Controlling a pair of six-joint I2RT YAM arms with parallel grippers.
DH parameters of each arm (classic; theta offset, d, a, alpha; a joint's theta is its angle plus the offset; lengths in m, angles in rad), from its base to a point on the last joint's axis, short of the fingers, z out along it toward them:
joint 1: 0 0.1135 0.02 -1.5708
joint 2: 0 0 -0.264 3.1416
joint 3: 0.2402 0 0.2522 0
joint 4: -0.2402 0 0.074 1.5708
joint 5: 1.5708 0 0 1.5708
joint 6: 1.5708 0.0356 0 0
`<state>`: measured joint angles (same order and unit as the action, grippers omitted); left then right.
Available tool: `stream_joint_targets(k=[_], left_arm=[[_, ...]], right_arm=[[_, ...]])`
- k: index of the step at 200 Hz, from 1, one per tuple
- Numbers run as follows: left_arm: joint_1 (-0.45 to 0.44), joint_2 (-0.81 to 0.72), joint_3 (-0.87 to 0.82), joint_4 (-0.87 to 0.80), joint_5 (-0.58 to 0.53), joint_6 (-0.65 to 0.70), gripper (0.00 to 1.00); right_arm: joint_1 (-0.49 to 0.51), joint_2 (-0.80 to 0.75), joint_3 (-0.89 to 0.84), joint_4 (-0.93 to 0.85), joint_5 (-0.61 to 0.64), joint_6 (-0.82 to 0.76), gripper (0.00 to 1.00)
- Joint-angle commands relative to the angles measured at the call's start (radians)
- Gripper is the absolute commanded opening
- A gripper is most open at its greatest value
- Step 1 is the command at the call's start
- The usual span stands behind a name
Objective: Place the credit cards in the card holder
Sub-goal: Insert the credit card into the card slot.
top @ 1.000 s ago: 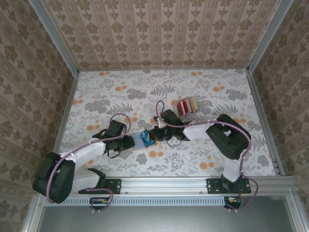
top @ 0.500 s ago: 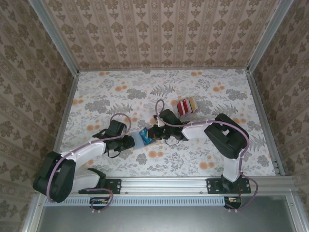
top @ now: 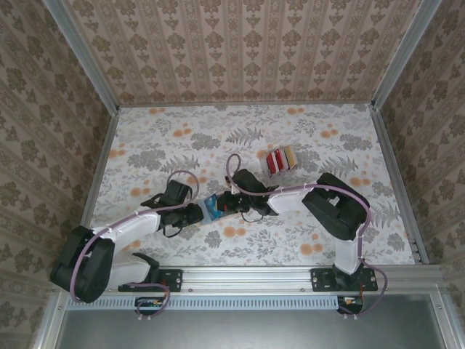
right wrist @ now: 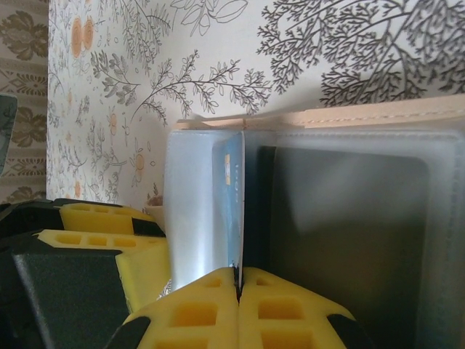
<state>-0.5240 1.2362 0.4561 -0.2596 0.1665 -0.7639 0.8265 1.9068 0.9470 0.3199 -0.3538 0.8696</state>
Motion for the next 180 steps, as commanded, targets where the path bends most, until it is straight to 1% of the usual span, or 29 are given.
stream_joint_targets(k=[1,19,38,49,64,80,102,120,129,149,169,180], left_arm=[[-0.034,0.083,-0.018,0.095,0.05,-0.015,0.35],[-0.042,0.092,-0.008,0.096,0.048,-0.015,0.35],[-0.047,0.103,0.001,0.095,0.047,-0.015,0.35],[-0.048,0.107,0.005,0.094,0.048,-0.014,0.35],[-0.05,0.111,0.011,0.092,0.047,-0.011,0.35],[-0.05,0.116,0.017,0.088,0.045,-0.008,0.35],[-0.05,0.122,0.019,0.086,0.047,-0.006,0.35],[-0.05,0.124,0.02,0.086,0.047,-0.005,0.35],[-0.051,0.124,0.018,0.086,0.047,-0.006,0.35],[-0.051,0.122,0.016,0.084,0.047,-0.006,0.35],[-0.053,0.117,0.01,0.081,0.047,-0.007,0.34],[-0.053,0.111,0.004,0.08,0.045,-0.01,0.33]], right_arm=[[0.041,0.007,0.045,-0.127,0.081,-0.052,0.06],[0.064,-0.003,0.084,-0.211,0.127,-0.102,0.1],[0.072,-0.023,0.095,-0.257,0.157,-0.124,0.11],[0.072,-0.041,0.099,-0.288,0.18,-0.141,0.15],[0.072,-0.069,0.11,-0.344,0.213,-0.171,0.25],[0.071,-0.101,0.123,-0.399,0.249,-0.201,0.31],[0.071,-0.13,0.145,-0.465,0.283,-0.241,0.33],[0.067,-0.135,0.145,-0.472,0.287,-0.249,0.32],[0.063,-0.128,0.147,-0.471,0.282,-0.251,0.26],[0.057,-0.1,0.158,-0.472,0.267,-0.253,0.17],[0.053,-0.07,0.172,-0.482,0.27,-0.252,0.13],[0.05,-0.059,0.176,-0.486,0.27,-0.253,0.13]])
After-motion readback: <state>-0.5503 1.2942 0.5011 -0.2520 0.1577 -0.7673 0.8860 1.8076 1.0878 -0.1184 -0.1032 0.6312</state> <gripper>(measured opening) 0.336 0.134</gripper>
